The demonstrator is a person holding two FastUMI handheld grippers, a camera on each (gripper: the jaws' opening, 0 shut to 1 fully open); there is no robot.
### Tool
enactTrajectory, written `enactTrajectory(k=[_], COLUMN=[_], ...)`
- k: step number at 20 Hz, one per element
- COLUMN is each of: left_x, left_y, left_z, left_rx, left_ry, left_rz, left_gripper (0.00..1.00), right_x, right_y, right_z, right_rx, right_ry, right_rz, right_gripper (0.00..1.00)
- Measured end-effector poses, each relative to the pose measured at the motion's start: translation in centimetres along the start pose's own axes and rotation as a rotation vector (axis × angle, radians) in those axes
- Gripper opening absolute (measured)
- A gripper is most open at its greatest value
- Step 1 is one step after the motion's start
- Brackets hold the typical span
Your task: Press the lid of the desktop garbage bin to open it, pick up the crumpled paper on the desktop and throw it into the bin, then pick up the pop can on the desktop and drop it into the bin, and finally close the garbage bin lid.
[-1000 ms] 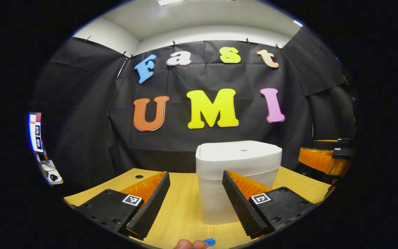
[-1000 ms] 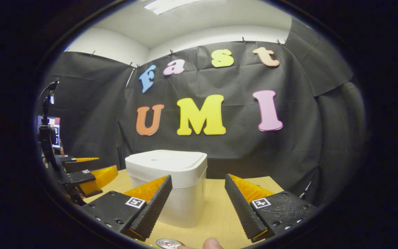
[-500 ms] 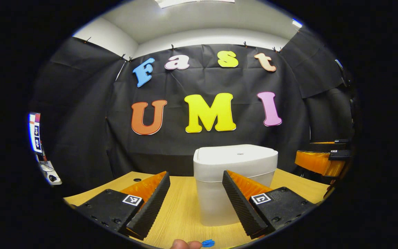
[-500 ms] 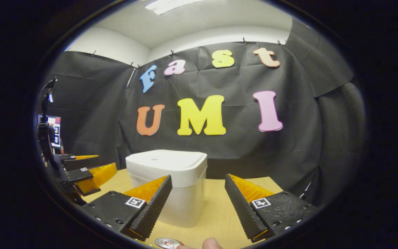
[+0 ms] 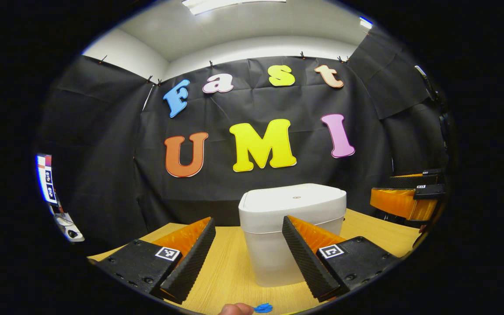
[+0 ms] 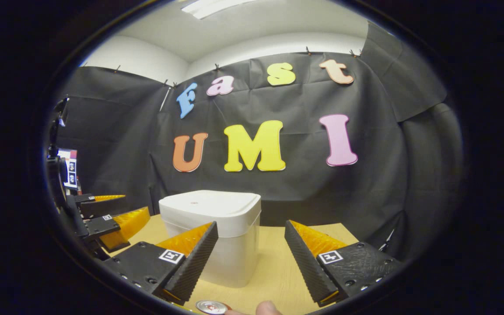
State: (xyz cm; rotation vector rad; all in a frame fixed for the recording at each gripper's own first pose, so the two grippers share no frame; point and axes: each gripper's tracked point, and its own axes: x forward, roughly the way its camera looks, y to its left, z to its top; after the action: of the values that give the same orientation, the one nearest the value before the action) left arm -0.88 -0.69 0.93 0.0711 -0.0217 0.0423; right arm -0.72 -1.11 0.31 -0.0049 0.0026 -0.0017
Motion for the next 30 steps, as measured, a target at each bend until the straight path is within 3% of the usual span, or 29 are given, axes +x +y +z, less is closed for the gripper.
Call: enactTrajectory(k=[7, 8, 9, 13, 15, 17, 19, 20, 22, 23, 30], left_x=[-0.4, -0.5, -0.5, -0.9, -1.0, -1.0, -1.0, -1.1, -1.3, -1.3, -1.5], left_y=[-0.1, 0.2, 0.5, 1.7, 2.0, 2.3, 2.2, 2.4, 2.7, 2.8, 4.1], left_z=[-1.6, -1.6, -1.7, -2.0, -2.1, -2.4, -2.6, -2.8, -3.0, -3.0, -4.1], left_rx=[-0.064, -0.063, -0.063, -0.073, -0.080, -0.089, -0.089, -0.085, -0.078, -0.079, -0.111], left_ry=[0.064, 0.063, 0.062, 0.065, 0.063, 0.065, 0.069, 0.070, 0.071, 0.074, 0.087], left_rz=[-0.029, -0.025, -0.021, -0.019, -0.020, -0.024, -0.034, -0.034, -0.034, -0.034, -0.030], left_gripper=[0.99, 0.99, 0.99, 0.99, 0.99, 0.99, 0.99, 0.99, 0.99, 0.99, 0.99], right_x=[0.8, 1.1, 1.4, 3.4, 4.5, 6.3, 6.9, 7.4, 7.7, 9.0, 11.3], right_y=[1.8, 2.1, 2.4, 4.4, 4.9, 5.9, 5.9, 6.1, 6.4, 7.0, 7.8], right_z=[1.9, 2.2, 2.5, 3.9, 4.0, 3.5, 3.2, 2.9, 3.0, 2.9, 1.2], right_rx=[-0.015, -0.011, -0.005, 0.008, 0.000, -0.011, 0.003, -0.005, -0.003, 0.001, 0.009], right_ry=[0.020, 0.022, 0.025, 0.054, 0.080, 0.132, 0.173, 0.199, 0.213, 0.225, 0.352], right_rz=[0.059, 0.068, 0.083, 0.139, 0.158, 0.177, 0.184, 0.193, 0.205, 0.222, 0.258], right_gripper=[0.98, 0.97, 0.87, 0.84, 0.65, 0.64, 0.21, 0.11, 0.11, 0.00, 0.00])
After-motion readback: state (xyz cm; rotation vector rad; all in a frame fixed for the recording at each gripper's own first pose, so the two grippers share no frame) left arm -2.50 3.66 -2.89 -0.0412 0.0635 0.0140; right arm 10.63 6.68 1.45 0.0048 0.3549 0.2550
